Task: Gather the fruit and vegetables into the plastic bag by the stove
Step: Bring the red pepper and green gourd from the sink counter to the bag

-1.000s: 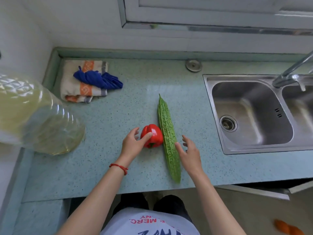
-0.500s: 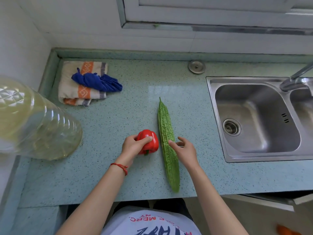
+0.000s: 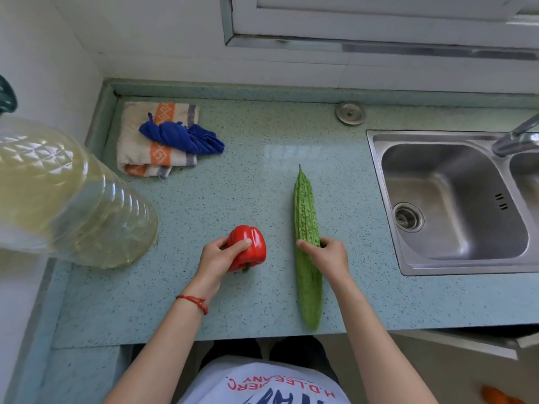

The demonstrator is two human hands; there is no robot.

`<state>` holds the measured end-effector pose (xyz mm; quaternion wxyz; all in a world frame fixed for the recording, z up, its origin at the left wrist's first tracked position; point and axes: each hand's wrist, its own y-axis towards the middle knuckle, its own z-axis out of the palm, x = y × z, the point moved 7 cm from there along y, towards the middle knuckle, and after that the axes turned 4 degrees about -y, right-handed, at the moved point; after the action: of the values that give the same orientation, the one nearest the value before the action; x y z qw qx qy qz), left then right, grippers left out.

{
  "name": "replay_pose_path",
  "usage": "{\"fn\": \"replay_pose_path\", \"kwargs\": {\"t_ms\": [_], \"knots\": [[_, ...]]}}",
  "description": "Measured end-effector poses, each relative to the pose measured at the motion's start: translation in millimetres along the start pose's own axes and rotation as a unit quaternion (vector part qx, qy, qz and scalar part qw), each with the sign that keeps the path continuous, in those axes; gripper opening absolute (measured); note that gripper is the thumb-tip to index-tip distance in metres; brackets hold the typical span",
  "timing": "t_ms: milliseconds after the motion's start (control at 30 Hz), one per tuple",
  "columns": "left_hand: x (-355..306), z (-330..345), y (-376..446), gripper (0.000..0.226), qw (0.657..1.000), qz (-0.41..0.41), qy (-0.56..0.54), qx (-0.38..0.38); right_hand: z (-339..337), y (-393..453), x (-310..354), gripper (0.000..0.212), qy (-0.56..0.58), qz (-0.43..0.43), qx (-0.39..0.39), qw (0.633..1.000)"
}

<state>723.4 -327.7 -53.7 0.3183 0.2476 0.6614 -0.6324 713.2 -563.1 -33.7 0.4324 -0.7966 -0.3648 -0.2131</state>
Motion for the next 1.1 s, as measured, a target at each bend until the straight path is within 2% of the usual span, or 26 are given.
{"fn": "replay_pose_path", "kwargs": {"t_ms": [200, 267, 333, 600, 800, 1100], "knots": [[-2.5, 23.7, -4.6, 0.028, 0.998, 0.004, 0.024, 0.059, -18.8, -19.2, -30.5, 0.031, 0.103, 0.013, 0.000, 0.995], [-1.2, 34.6, -7.7, 0.036, 0.996, 0.001, 0.036, 0.077, -26.2, -28.0, -41.4, 0.021, 0.137, 0.018, -0.009, 0.990], [0.8, 48.0, -12.6, 0.043, 0.993, 0.004, 0.057, 0.098, -35.4, -39.5, -52.7, 0.021, 0.178, 0.026, -0.021, 0.983], [22.6, 118.4, -49.0, 0.044, 0.975, -0.008, 0.113, 0.190, -77.9, -86.7, -123.0, 0.012, 0.270, 0.053, -0.100, 0.956], [57.6, 180.3, -92.5, 0.055, 0.954, -0.010, 0.170, 0.247, -116.3, -136.2, -196.8, 0.008, 0.352, 0.085, -0.177, 0.915], [136.0, 274.2, -188.6, 0.042, 0.896, 0.011, 0.270, 0.351, -163.6, -240.9, -324.4, 0.012, 0.424, 0.135, -0.291, 0.847]]}}
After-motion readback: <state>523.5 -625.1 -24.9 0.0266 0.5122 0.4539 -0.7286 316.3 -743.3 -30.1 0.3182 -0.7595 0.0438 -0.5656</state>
